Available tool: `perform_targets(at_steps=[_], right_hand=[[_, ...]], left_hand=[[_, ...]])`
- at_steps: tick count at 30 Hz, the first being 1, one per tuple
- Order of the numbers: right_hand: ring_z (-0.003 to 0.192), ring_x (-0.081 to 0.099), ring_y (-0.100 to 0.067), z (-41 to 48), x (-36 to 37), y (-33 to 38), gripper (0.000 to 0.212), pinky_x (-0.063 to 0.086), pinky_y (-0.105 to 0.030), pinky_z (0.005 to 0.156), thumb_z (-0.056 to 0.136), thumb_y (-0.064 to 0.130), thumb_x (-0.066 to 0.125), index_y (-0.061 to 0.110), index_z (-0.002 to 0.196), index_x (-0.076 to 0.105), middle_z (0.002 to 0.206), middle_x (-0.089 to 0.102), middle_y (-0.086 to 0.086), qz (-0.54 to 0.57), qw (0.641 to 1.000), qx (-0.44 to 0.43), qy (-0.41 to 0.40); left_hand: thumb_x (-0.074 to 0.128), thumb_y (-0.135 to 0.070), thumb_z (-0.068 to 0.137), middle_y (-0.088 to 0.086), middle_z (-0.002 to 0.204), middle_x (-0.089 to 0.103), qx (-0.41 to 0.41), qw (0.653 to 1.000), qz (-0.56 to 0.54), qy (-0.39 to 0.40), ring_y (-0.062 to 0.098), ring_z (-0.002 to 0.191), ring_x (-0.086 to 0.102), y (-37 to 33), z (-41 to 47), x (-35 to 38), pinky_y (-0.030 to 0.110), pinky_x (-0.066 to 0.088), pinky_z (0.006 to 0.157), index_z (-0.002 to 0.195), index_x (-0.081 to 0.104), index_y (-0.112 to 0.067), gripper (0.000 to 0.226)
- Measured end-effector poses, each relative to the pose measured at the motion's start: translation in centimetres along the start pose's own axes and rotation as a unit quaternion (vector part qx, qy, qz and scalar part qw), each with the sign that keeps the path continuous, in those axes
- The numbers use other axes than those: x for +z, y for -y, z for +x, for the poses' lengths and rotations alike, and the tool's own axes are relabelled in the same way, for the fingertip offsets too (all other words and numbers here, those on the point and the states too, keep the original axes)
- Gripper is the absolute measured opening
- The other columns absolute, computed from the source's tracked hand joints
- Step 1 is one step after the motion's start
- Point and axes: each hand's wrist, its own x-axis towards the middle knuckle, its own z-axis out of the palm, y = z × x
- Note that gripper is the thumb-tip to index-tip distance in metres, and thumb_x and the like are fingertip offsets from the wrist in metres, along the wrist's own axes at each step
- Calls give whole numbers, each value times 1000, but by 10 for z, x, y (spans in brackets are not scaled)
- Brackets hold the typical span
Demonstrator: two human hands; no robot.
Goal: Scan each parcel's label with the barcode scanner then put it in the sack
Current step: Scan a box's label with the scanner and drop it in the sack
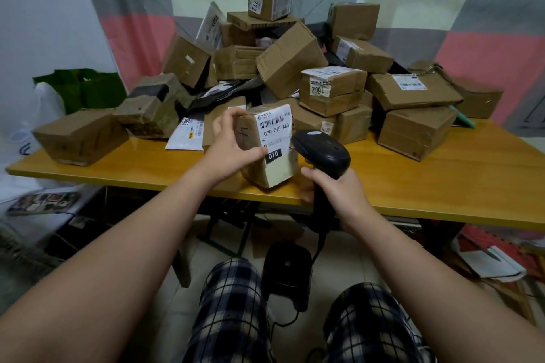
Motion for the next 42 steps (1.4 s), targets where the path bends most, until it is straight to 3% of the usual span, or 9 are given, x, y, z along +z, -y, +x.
perform_targets(at_steps=[2,4,8,13,22,29,38,40,42], right_hand=[[54,62,-24,-3,-4,-3,8,55,-40,57,86,12,70,18,84,64,66,65,-6,-47,998,-32,-14],[43,57,-20,-7,-5,-4,10,50,-33,48,87,11,69,15,80,63,52,58,-4,-70,996,-55,-22],[41,56,-19,-18,-2,-1,17,50,-34,47,88,12,67,0,78,63,53,57,-15,-97,991,-94,-3],[44,57,-19,-24,2,-1,11,50,-30,46,89,14,66,7,82,62,57,58,-14,-73,994,-83,-9],[44,59,-17,-25,2,6,17,50,-28,47,89,19,66,7,78,61,56,60,-10,-87,993,-74,-12],[42,58,-18,-27,2,8,20,50,-28,45,89,18,66,7,73,61,53,59,-9,-88,994,-66,-7],[40,54,-17,-23,18,9,18,46,-29,45,87,12,68,6,72,60,51,56,-7,-46,995,-84,28],[41,53,-17,-22,31,13,15,47,-30,45,87,8,68,8,74,61,52,56,-9,-38,993,-95,60],[40,52,-19,-19,49,16,18,46,-32,45,87,6,68,12,71,60,51,56,-10,-44,988,-105,102]], left_hand=[[79,-17,75,3,137,32,3,1000,3,29,18,127,38,6,2,-7,38,37,110,121,28,-43,73],[79,-14,75,4,136,39,14,999,0,48,19,124,43,10,3,-10,38,42,105,121,30,-44,74],[80,-11,74,4,135,44,22,998,-13,52,22,124,46,14,5,-12,32,47,98,114,32,-52,75],[79,-10,75,5,137,43,18,999,-23,42,22,124,45,15,9,-9,18,43,85,120,33,-46,73],[76,-10,78,3,135,43,13,999,-21,38,19,121,44,12,11,-9,12,41,74,123,31,-42,71],[78,-13,77,5,135,45,19,999,-22,35,23,124,46,16,13,-10,21,42,87,124,33,-41,71],[79,-11,75,5,131,48,34,996,-78,-40,18,120,51,7,-15,-15,13,49,84,127,35,-33,71],[79,-9,75,2,130,48,29,992,-91,-82,17,121,52,11,-34,-27,20,50,91,129,35,-31,73],[80,-15,74,-4,133,45,23,989,-81,-118,16,125,48,21,-60,-47,33,45,102,126,34,-40,74]])
